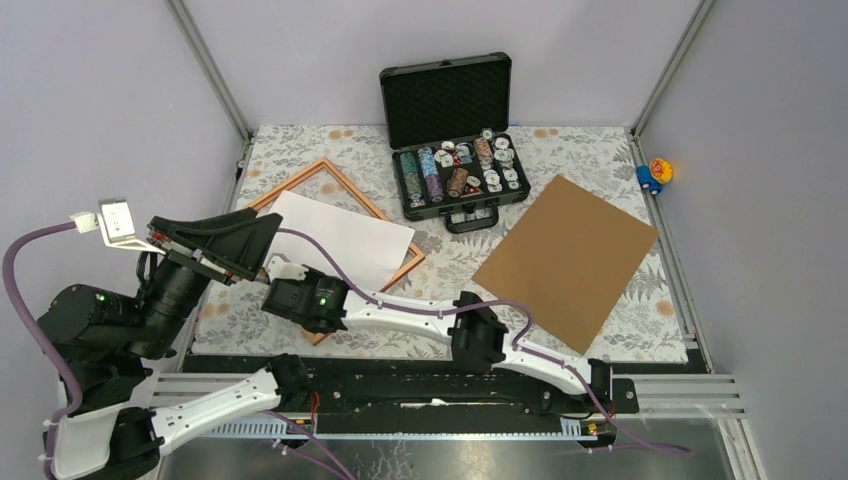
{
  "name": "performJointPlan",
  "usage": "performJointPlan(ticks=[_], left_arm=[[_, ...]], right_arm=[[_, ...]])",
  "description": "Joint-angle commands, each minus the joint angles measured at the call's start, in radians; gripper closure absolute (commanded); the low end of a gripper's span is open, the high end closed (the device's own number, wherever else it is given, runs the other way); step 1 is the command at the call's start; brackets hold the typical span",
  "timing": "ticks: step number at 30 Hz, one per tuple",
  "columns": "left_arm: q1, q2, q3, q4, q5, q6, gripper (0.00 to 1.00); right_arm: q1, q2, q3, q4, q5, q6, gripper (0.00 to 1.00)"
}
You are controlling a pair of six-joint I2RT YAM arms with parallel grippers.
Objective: Put the photo into the frame
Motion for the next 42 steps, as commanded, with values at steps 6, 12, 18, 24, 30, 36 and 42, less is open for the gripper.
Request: performJointPlan(ticks=[6,12,18,24,30,36,42], left_arm=[[0.004,0.025,-0.027,0.016,0.002,-0.006,0.01],[0.004,0.046,-0.043,0.018,0.004,0.000,0.01],[0.003,0.081,-0.054,0.019,0.004,0.019,0.01],[0.004,0.107,-0.086,0.031,-0.011,0.026,0.01],[0.004,0.151,-0.108,0.037,-0.009,0.020,0.01],[0.004,0.170,-0.134,0.056,-0.007,0.025,0.01],[0.003,0.170,-0.160,0.069,-0.026,0.034,0.01]], right_arm=[[-0.022,-0.024,-0.035,0.094,-0.176,0.020,0.42],[-0.039,-0.192,-0.101,-0.029,-0.489,0.163,0.00],[-0.043,-0.533,-0.485,0.098,-0.666,0.240,0.00],[-0.189,-0.832,-0.941,0.348,-0.653,0.386,0.04],[-0.424,-0.958,-1.298,0.652,-0.603,0.651,0.12],[-0.490,-0.849,-1.281,0.560,-0.418,0.913,0.16],[-0.493,-0.733,-1.235,0.495,-0.457,1.148,0.18]])
